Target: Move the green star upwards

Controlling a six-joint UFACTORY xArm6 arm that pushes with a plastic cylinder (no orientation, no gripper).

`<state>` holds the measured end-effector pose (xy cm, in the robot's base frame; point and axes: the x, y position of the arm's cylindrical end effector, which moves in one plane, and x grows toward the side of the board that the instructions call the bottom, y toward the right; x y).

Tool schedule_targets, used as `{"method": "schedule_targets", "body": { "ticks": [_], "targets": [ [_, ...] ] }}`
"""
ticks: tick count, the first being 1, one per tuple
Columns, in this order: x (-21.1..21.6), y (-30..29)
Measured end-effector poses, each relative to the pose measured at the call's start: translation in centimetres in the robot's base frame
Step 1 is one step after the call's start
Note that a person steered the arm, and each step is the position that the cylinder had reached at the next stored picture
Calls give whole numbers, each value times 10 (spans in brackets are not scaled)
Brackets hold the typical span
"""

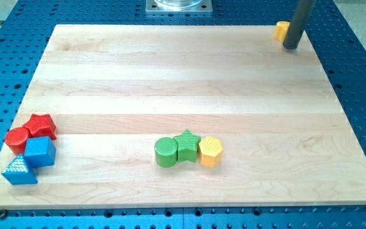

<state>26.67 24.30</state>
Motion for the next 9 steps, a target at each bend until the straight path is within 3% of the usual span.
{"method": "schedule_targets", "body": {
  "ticks": [2, 3, 4, 5, 6, 7, 9],
  "targets": [
    [-15, -8],
    [63, -6],
    [202, -5],
    [334, -93],
    [350, -186],
    [314, -239],
    [228, -229]
  ]
}}
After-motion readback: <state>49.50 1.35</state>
